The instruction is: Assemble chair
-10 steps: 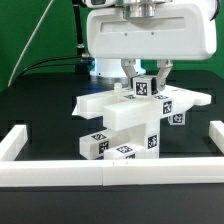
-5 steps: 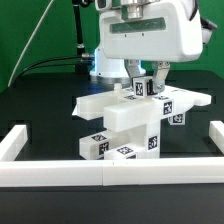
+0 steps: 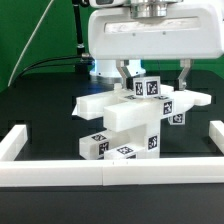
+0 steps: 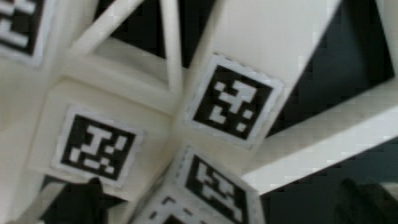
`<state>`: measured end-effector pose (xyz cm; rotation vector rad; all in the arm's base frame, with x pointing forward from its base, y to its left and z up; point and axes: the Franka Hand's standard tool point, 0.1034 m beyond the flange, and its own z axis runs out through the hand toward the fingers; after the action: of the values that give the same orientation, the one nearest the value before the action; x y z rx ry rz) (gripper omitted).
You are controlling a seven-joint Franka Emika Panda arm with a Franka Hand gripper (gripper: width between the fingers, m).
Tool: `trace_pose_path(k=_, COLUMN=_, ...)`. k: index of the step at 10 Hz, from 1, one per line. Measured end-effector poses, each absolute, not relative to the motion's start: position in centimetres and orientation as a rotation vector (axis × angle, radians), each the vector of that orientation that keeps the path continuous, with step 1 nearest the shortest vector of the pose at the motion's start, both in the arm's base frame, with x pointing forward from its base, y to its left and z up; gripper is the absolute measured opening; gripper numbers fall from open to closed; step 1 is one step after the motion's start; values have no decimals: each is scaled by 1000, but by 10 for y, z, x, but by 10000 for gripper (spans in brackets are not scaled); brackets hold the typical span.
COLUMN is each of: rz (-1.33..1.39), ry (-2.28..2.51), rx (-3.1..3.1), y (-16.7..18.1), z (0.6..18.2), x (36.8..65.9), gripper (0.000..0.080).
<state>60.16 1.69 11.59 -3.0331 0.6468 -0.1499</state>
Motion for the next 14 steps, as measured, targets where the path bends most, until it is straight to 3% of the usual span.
trace_pose_path(k=3, rz=-155, ry=300, rx=-3107, y=14, z=116, x=602, gripper=649)
trace_pose_path(k=6, rz=-165, ry=-408, rx=-3150, y=14, z=115, x=604, gripper=649)
trace_pose_path(k=8, rz=-161, ry=-516, rx=-3139, y=11, z=115, x=603, gripper=649)
trace_pose_path(k=9, rz=-161, ry=-511, rx=-3140, y=11, z=115, x=603, gripper=508)
trace_pose_path(k=10, rz=-161, ry=-486, rx=-3143, y=11, z=115, x=603, gripper=508)
trace_pose_path(k=12, rz=-164, ry=-323, rx=-3157, y=11, z=115, x=603, gripper=266)
trace_pose_path(k=14, rz=-167, ry=-116, rx=-3164, y=11, z=114, x=603, gripper=266)
